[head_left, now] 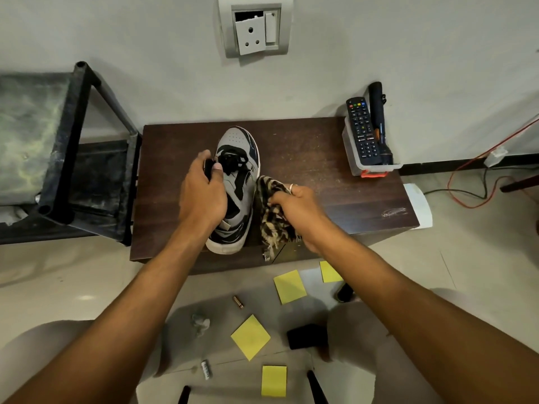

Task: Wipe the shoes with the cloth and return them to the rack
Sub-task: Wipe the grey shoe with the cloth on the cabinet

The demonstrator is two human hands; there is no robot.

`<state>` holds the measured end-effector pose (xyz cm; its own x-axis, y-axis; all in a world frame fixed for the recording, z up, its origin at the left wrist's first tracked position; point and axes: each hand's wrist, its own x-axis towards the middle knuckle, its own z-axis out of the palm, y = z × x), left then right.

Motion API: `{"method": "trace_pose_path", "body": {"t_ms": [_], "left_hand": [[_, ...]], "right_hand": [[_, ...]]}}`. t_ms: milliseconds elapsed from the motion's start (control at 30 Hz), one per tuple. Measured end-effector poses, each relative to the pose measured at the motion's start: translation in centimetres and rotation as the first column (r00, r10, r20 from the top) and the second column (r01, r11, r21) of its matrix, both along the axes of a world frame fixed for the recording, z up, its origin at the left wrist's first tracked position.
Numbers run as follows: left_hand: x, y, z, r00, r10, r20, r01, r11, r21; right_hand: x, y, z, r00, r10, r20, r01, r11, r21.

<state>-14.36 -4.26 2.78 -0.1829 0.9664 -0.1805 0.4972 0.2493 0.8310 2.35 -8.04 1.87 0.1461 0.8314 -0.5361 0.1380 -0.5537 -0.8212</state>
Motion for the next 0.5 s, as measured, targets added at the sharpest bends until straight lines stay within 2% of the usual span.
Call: {"method": "trace_pose_path", "body": {"t_ms": [67, 100, 200, 300, 400, 500], "left_hand": [[-0.2, -0.1, 0.4, 0.998, -0.056, -0.009, 0.057, 0.997, 0.043], [-0.5, 0.0, 0.3, 0.997, -0.082, 0.007, 0.081, 0.997, 0.017], [-0.9, 0.2, -0.1, 0.983, -0.110, 0.146, 0.134, 0.977, -0.167], [-0.8, 0.4, -0.9, 0.979, -0.083, 0.186, 0.129, 0.959, -0.251], [-0.9, 0.6, -1.2, 0.987, -0.040, 0.157, 0.077, 0.968, -0.238], [-1.3, 0.8, -1.1, 0.982, -0.015, 0.186, 0.061, 0.968, -0.243]], "right_hand": [[-0.9, -0.1, -0.7, 0.996, 0.053, 0.070, -0.054, 0.998, 0.014], [-1.3, -0.2, -1.0, 0.991, 0.100, 0.093, -0.104, 0.994, 0.040], [-2.0, -0.6, -1.0, 0.976, 0.176, 0.131, -0.196, 0.967, 0.163], [-2.8, -1.1, -0.6, 0.972, 0.170, 0.164, -0.207, 0.949, 0.239], [-3.9, -2.6, -0.2, 0.977, 0.168, 0.134, -0.193, 0.961, 0.200], [-4.2, -3.2, 0.3, 0.984, 0.171, 0.041, -0.173, 0.982, 0.072]]}}
